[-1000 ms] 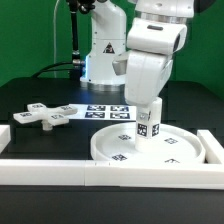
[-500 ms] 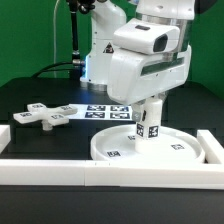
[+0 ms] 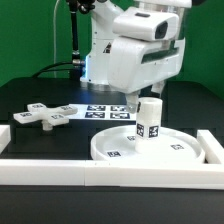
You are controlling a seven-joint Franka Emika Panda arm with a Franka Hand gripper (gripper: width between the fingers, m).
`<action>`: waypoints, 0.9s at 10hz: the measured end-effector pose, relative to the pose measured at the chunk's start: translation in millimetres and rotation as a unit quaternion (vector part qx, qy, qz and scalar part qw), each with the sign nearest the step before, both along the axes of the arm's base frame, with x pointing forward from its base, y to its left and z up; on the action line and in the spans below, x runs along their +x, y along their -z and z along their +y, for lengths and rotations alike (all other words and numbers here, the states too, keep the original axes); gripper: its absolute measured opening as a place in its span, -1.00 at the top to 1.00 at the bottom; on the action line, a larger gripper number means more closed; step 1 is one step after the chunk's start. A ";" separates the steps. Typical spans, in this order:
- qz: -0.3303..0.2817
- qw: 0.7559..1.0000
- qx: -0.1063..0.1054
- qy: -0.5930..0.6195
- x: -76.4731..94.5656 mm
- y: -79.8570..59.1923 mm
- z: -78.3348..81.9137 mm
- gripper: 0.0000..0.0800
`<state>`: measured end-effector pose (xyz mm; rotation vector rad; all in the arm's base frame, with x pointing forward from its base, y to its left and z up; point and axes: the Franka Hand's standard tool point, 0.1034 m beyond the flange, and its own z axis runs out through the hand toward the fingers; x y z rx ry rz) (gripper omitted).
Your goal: Assemble round table
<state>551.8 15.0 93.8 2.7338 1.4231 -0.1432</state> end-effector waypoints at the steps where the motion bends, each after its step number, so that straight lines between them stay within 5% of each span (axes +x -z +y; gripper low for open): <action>1: 0.000 1.000 0.001 -0.006 -6.0 -6.3 -16.0 -0.62; 3: 0.005 1.000 0.002 0.002 -19.5 -8.8 -44.3 -0.62; 8: 0.010 1.000 0.003 0.009 -24.3 -6.2 -52.6 -0.62; 9: 0.011 0.999 0.010 0.036 -25.2 -9.0 -68.9 -0.62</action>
Offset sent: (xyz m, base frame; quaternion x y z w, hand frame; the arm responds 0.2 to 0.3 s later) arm -0.0224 -0.0238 -0.0018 0.0084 0.0105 0.0040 0.9999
